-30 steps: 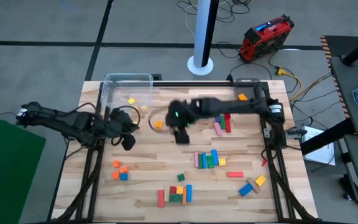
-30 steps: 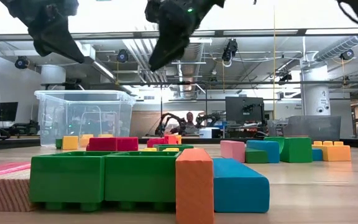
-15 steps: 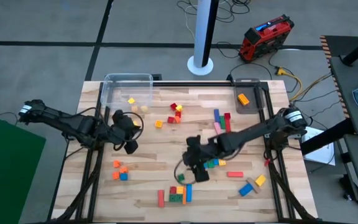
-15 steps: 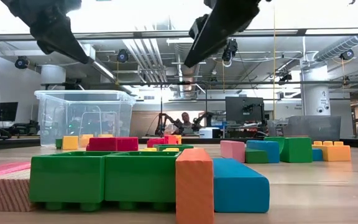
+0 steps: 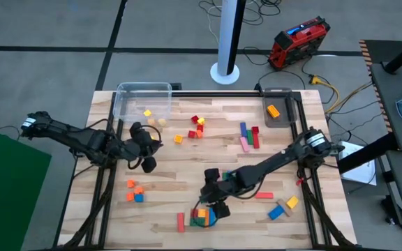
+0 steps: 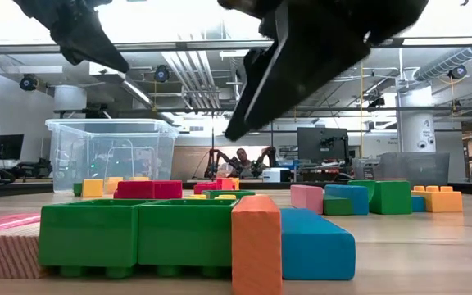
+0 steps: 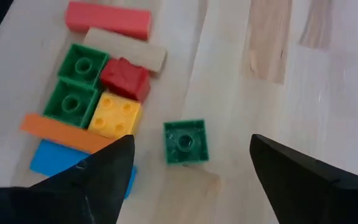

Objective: Sort blocks by size
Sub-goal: Put the green square game piece into the transparent bin

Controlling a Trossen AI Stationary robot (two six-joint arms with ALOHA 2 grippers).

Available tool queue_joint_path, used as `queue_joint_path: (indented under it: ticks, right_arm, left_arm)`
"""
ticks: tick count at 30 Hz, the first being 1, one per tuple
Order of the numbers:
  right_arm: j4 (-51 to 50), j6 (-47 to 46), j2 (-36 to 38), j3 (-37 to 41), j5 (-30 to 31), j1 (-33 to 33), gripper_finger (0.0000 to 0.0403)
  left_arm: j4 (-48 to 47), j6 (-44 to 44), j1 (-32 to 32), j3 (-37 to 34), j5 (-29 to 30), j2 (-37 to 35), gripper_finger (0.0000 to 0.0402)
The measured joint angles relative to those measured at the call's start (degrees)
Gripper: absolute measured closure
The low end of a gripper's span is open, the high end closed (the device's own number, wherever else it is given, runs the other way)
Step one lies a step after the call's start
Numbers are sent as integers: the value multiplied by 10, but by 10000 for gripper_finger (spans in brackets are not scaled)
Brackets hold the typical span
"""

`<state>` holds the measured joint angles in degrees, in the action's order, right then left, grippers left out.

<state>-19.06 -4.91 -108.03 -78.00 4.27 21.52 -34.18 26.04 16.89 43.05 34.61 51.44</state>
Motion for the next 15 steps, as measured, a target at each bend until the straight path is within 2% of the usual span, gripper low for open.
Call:
queue_joint_path:
  ticks: [7,15]
  right_arm:
    - [28,16,-33,-1,4,0,86]
    - [35,20,-62,-1,4,-1,102]
  left_arm:
    - [18,1,5,0,0,1,381]
    - [21,1,7,0,-1,3,381]
